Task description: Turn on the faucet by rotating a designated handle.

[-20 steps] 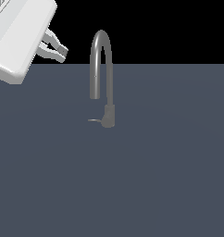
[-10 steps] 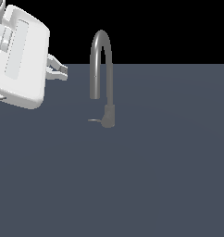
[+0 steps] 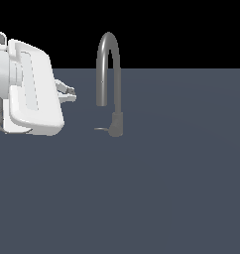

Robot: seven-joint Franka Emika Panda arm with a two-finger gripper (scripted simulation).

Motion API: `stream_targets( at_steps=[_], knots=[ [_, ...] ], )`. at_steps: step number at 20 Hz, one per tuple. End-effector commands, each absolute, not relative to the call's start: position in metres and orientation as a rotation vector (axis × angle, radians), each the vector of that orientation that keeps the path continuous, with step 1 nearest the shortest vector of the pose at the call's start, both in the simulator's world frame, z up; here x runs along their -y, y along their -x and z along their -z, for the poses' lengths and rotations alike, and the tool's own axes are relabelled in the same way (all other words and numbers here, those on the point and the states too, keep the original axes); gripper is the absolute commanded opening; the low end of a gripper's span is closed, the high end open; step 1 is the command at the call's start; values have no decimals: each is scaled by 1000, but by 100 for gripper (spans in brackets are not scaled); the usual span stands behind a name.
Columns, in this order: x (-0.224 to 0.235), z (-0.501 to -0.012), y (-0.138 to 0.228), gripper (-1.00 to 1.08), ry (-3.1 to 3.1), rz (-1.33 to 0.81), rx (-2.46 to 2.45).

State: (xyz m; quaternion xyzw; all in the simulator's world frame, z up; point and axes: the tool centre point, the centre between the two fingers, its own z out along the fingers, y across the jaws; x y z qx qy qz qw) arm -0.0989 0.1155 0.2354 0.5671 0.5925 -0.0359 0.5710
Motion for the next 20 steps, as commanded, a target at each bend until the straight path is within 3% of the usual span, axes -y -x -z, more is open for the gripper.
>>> stream_targets(
  at_steps=[1, 20],
  knots=[
    [-116, -226, 96, -100, -1270, 83, -1409],
    [-107, -157, 77, -100, -810, 89, -1515]
  ],
)
